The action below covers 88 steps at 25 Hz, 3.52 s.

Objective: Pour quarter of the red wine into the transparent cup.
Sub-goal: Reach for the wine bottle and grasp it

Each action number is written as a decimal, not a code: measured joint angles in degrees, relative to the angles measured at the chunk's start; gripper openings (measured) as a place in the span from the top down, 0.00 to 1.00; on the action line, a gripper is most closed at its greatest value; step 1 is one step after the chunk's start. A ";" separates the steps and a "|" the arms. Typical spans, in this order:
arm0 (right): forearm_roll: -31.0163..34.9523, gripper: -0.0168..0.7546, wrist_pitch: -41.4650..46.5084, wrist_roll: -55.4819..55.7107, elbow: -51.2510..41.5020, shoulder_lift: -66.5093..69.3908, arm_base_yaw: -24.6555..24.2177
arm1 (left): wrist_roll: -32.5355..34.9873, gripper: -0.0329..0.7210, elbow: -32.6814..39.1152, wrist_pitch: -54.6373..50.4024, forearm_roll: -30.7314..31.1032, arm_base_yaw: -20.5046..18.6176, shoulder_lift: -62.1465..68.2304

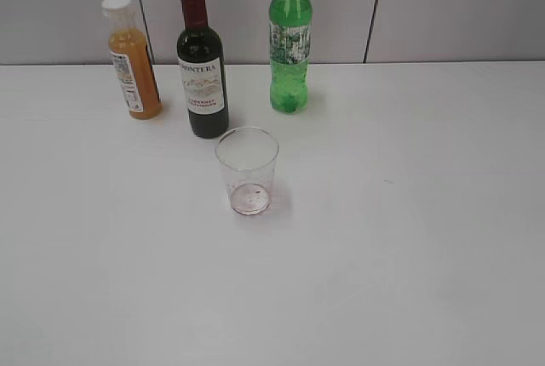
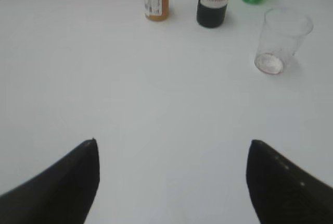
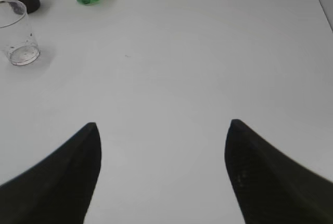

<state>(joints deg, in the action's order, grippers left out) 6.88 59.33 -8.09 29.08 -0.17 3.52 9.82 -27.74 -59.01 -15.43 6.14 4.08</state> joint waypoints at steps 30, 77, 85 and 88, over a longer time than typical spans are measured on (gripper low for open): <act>0.05 0.21 0.06 0.00 0.00 0.00 0.00 | 1.56 0.07 4.54 74.58 4.74 6.18 47.90; 0.05 0.21 0.06 0.00 0.00 0.00 0.00 | -16.37 0.04 -24.10 117.65 29.11 9.07 118.42; 0.05 0.21 0.06 0.00 0.00 0.00 0.00 | -16.37 0.04 -27.96 116.74 29.49 9.07 121.31; 0.01 0.21 0.06 0.00 0.00 0.00 0.00 | -16.37 0.04 -29.15 116.65 29.91 9.07 121.87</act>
<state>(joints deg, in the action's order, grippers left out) 6.89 59.39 -8.09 29.08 -0.17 3.52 -6.55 -56.89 57.63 14.48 15.21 125.94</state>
